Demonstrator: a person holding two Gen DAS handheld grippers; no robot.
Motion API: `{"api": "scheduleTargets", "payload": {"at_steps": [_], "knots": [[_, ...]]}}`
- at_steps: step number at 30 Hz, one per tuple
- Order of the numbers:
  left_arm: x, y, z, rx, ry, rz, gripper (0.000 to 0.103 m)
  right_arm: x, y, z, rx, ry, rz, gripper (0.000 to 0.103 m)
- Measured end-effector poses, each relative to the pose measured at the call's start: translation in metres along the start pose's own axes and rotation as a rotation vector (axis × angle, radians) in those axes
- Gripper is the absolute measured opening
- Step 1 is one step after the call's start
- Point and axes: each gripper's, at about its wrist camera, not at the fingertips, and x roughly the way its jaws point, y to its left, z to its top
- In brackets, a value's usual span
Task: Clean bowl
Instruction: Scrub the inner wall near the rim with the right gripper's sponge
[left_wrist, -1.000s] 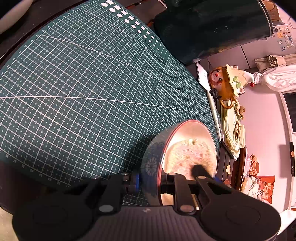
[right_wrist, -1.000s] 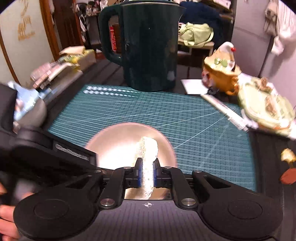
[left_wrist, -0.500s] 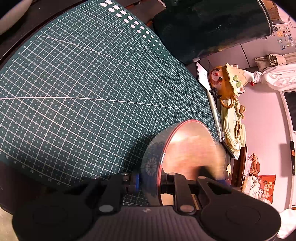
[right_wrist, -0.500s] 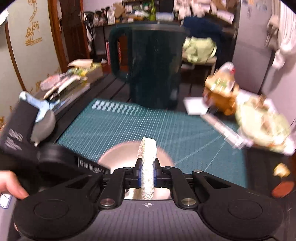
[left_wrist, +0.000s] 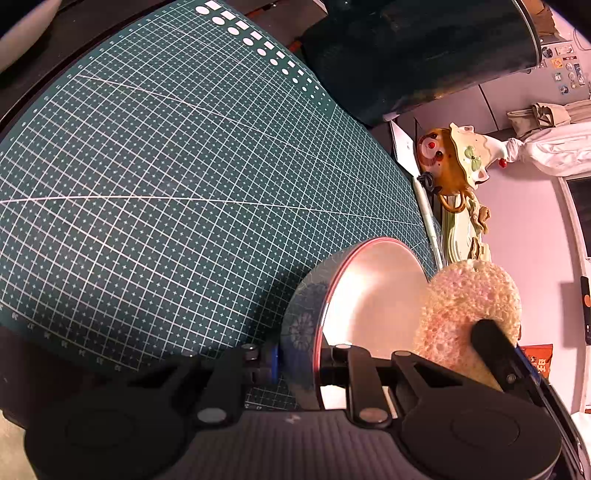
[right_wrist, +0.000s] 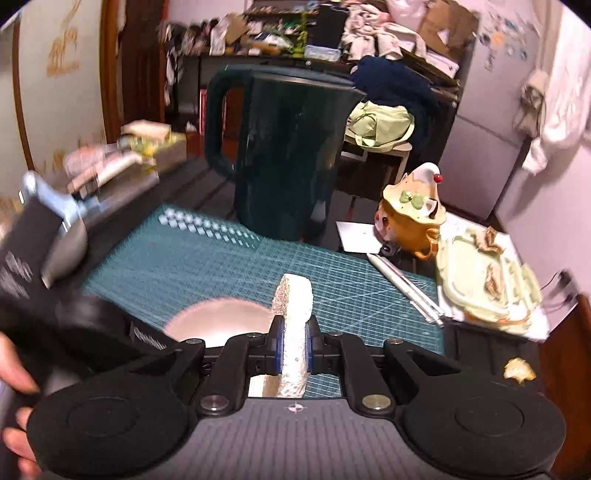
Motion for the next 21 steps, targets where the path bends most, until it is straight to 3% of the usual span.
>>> {"api": "scheduleTargets", "payload": {"at_steps": [2, 18, 21], "knots": [[0.0001, -0.0001, 0.0001, 0.0, 0.0, -0.001, 0.018, 0.0095, 0.0013, -0.0047, 0.033, 0.035, 0.051, 0.01], [-0.0008, 0.0031, 0.0001, 0.0, 0.003, -0.002, 0.017, 0.0064, 0.0054, -0.004, -0.063, 0.025, -0.059, 0.01], [-0.0001, 0.003, -0.0004, -0.001, 0.002, -0.002, 0.017, 0.0037, 0.0018, -0.0008, -0.007, 0.022, 0.007, 0.01]]}}
